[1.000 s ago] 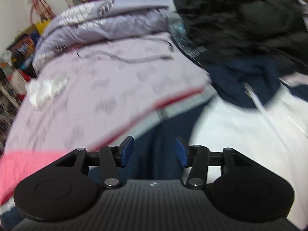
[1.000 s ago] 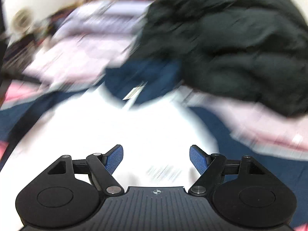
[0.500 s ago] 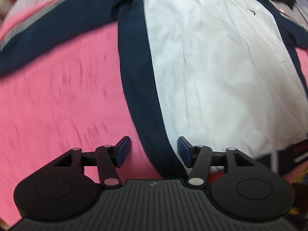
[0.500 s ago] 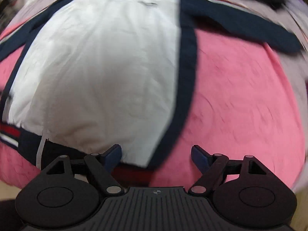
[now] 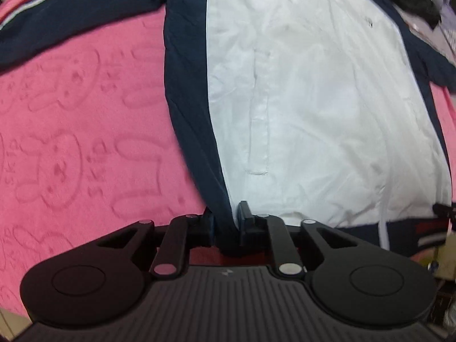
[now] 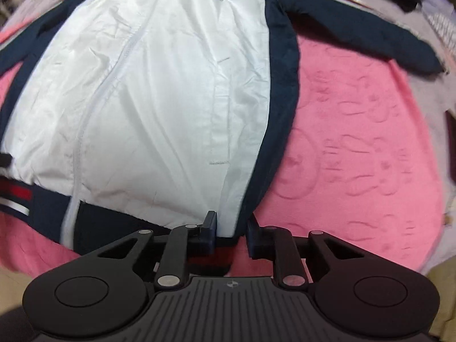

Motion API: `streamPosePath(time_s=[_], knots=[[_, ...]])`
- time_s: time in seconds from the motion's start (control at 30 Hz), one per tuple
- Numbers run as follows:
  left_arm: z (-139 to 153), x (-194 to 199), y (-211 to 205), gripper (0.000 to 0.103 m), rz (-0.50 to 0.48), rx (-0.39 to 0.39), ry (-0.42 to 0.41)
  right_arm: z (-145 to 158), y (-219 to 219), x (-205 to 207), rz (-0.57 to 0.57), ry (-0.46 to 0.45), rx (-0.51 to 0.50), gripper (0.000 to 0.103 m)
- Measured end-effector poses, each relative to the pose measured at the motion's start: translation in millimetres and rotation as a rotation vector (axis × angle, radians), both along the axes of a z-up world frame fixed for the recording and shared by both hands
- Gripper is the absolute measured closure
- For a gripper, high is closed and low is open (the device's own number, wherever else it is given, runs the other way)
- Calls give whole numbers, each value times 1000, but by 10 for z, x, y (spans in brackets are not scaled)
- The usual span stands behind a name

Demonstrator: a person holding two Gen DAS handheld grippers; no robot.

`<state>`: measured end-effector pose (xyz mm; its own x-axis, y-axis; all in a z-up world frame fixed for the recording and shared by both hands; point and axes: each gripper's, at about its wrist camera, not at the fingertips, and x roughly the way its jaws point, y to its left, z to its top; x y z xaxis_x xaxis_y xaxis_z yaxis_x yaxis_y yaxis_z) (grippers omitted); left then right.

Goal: Fold clothes

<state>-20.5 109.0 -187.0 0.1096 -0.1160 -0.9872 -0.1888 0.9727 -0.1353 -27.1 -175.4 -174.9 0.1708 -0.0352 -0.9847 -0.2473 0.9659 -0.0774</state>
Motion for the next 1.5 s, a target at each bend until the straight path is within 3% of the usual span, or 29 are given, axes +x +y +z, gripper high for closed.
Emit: streamPosePath(time_s=[0.07,0.13,0.17,0.23,0.33,0.47,0.57,0.67,0.73,0.83,0.93,1.0,1.07,1.13,1.2,1.27,1.4,1.5], knots=[[-79,-51,-68,69,-32,16,19,-114,-75,-33,-4,30,-37,76],[-48,-88,-69,68,-37,37,15,-241,-187,-37,-29,65,-45,54],[-4,-101,-48,56,-30,46,12,-224,-243,-20,-63,57,-38,41],[83,-127,-7,44,-16,63,5,-163,-348,4,-122,34,-18,34],[231,-227,210,40,64,46,-21,125,-358,-38,-83,-93,8,32],[434,-312,685,39,279,37,-106,325,32,70,174,-324,39,19],[521,-284,1263,38,498,31,-210,173,493,388,296,-362,111,19],[390,-168,1845,36,713,22,-334,54,925,601,348,-377,196,19],[174,-14,2184,36,829,32,-367,-56,1282,714,363,-368,219,19],[-58,131,2707,36,1017,102,-383,-193,1624,734,378,-350,214,19],[-142,63,2997,34,1235,139,-495,-260,1805,651,387,-322,208,19],[-192,38,3161,29,1321,130,-556,-311,1880,574,406,-304,194,19],[-212,49,3284,24,1337,125,-612,-366,1944,494,430,-287,175,17],[-219,128,3396,25,1284,128,-654,-397,1985,435,449,-278,158,16],[-239,220,3492,33,1240,147,-624,-389,2000,403,455,-268,145,15],[-259,308,3574,61,1205,181,-564,-383,2008,410,449,-254,135,14],[-210,350,3687,63,1106,230,-522,-407,2055,476,426,-230,111,8],[-173,348,3818,71,1041,302,-525,-420,2116,516,418,-228,95,6]])
